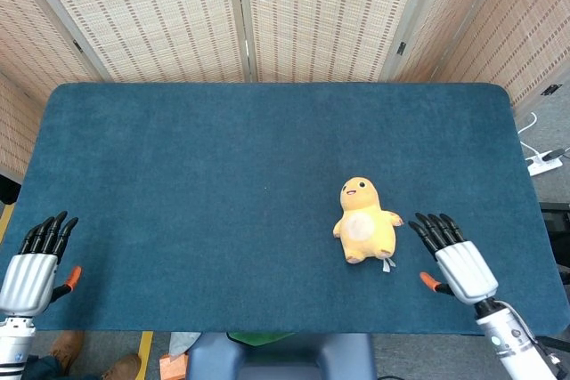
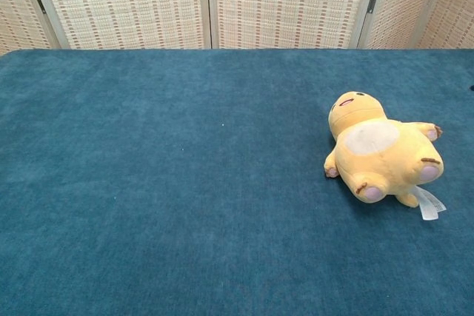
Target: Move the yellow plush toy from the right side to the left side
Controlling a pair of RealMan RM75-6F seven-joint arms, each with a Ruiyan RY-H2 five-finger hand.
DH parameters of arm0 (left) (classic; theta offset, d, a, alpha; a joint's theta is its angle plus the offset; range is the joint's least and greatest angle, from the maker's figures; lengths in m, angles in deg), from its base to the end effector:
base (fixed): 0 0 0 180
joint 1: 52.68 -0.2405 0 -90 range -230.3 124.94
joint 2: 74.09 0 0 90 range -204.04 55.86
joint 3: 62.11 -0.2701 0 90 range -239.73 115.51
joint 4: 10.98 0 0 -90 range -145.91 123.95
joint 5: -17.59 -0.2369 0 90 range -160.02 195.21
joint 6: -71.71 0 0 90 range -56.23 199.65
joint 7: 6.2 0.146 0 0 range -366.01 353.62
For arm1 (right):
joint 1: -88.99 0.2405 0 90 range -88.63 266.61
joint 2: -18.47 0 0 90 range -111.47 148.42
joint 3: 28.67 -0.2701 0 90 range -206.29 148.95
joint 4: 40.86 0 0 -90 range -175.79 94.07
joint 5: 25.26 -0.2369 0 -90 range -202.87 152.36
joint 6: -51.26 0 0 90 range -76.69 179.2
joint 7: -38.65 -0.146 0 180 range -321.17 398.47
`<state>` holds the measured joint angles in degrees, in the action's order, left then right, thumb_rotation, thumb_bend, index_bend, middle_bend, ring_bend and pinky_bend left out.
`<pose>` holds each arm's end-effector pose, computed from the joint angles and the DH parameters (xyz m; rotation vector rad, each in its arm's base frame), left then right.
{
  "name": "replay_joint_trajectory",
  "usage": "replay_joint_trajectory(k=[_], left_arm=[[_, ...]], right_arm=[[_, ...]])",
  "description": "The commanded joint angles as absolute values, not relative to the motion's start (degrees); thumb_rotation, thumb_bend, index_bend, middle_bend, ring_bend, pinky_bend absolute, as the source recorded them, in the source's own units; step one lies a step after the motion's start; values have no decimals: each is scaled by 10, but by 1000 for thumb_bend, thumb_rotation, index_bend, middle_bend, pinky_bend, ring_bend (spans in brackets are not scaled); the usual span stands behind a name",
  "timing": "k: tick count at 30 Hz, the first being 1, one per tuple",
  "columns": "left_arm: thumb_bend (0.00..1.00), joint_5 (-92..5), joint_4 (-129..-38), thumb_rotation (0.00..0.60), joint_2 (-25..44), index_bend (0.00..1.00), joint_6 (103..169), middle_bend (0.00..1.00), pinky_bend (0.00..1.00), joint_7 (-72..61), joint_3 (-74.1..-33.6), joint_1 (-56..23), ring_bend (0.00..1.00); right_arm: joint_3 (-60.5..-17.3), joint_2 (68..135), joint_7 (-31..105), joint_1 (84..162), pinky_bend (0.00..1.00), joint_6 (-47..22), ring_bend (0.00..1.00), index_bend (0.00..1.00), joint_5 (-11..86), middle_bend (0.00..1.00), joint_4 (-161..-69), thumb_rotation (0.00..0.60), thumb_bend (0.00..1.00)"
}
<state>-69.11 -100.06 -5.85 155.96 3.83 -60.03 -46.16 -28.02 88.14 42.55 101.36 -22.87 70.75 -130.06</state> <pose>-0.3338 0.1932 0.1168 -1.4763 -0.7750 -0.7971 -0.3028 -0.2062 0.0694 1.7784 -0.8716 0.8927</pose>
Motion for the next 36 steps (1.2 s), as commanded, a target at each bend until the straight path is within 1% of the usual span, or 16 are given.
replay_joint_trajectory(k=[1,4,9,12,13,15,16,18,20,22,23,25,28,31,34,36], left_arm=[[377,-690,-1003,600,-62,0,1559,0,126,37,-600,-462,0],[378,-690,-1005,600,-65,0,1562,0,126,33,-601,-464,0],[377,-688,-1003,600,-68,0,1563,0,126,23,-601,-466,0],[378,-687,-1003,600,-71,0,1564,0,126,18,-601,-467,0],[377,-686,-1003,600,-72,0,1564,0,126,16,-601,-467,0],[378,-686,-1004,600,-73,0,1566,0,126,14,-600,-468,0],[377,-686,-1004,600,-74,0,1568,0,126,13,-600,-469,0],[377,-686,-1005,600,-75,0,1570,0,126,11,-601,-470,0],[377,-688,-1006,600,-77,0,1572,0,126,10,-601,-471,0],[377,-688,-1007,600,-78,0,1573,0,126,8,-601,-471,0],[377,-687,-1007,600,-78,0,1573,0,126,8,-601,-472,0],[376,-685,-1007,600,-79,0,1573,0,126,7,-600,-472,0],[375,-684,-1008,600,-80,0,1572,0,126,6,-600,-472,0],[376,-685,-1009,600,-80,0,1572,0,126,7,-600,-472,0],[377,-688,-1009,600,-79,0,1573,0,126,6,-600,-471,0],[377,-693,-1006,600,-79,0,1576,0,126,0,-600,-471,0]], right_arm=[[-294,915,425,1060,0,-170,0,0,703,0,-1272,600,209],[-302,930,443,1088,0,-117,0,0,678,0,-1263,600,209],[-315,962,465,1120,0,-65,0,0,642,0,-1240,600,225],[-320,978,485,1131,0,-50,0,0,625,5,-1226,600,323],[-321,984,492,1134,11,-49,0,0,621,22,-1221,600,357],[-323,994,500,1137,68,-49,0,17,614,103,-1209,600,404],[-324,1002,503,1139,125,-51,21,54,611,174,-1200,600,418],[-326,1014,500,1141,267,-53,133,188,607,317,-1187,600,440],[-327,1027,494,1144,456,-59,300,379,607,490,-1175,600,467],[-325,1037,483,1144,613,-76,452,560,619,645,-1165,600,499],[-324,1040,478,1144,678,-88,517,635,627,706,-1163,600,522],[-321,1045,461,1141,760,-122,600,723,651,784,-1162,600,557],[-318,1043,432,1141,803,-167,649,771,687,835,-1174,600,576],[-324,1040,416,1151,805,-203,651,772,719,836,-1198,600,580],[-334,1041,424,1168,806,-197,651,772,724,833,-1225,600,580],[-345,1057,444,1189,806,-184,651,772,727,827,-1242,600,580]])
